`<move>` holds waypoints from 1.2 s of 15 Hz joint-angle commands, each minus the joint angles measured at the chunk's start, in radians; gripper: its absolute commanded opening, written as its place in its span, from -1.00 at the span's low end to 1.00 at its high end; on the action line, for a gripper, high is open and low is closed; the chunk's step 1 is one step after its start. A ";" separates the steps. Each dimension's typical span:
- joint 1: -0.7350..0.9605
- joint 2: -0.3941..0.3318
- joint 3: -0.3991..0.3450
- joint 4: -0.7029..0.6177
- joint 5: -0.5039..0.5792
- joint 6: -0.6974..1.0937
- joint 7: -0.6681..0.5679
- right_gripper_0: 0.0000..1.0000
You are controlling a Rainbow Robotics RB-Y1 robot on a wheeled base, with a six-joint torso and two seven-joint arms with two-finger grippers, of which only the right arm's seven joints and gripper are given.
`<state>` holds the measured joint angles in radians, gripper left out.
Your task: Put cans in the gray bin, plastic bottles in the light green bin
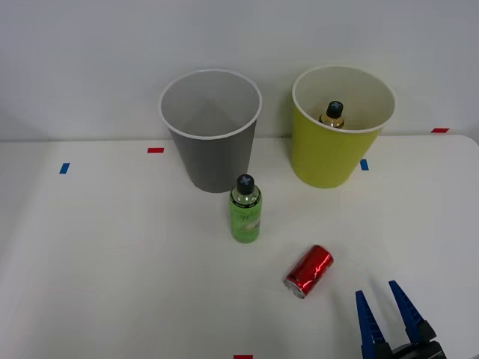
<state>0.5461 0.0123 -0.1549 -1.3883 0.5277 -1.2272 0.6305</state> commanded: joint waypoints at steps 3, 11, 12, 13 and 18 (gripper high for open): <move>0.000 0.000 0.000 0.000 0.000 0.000 0.000 0.63; 0.000 0.000 0.000 0.000 0.000 0.000 0.000 0.61; 0.000 0.000 0.000 0.000 0.000 0.000 0.000 0.62; 0.000 0.000 0.000 0.000 0.000 0.000 0.000 0.62; 0.000 0.000 0.000 0.000 0.000 0.000 0.000 0.62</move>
<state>0.5461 0.0123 -0.1549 -1.3883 0.5277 -1.2272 0.6305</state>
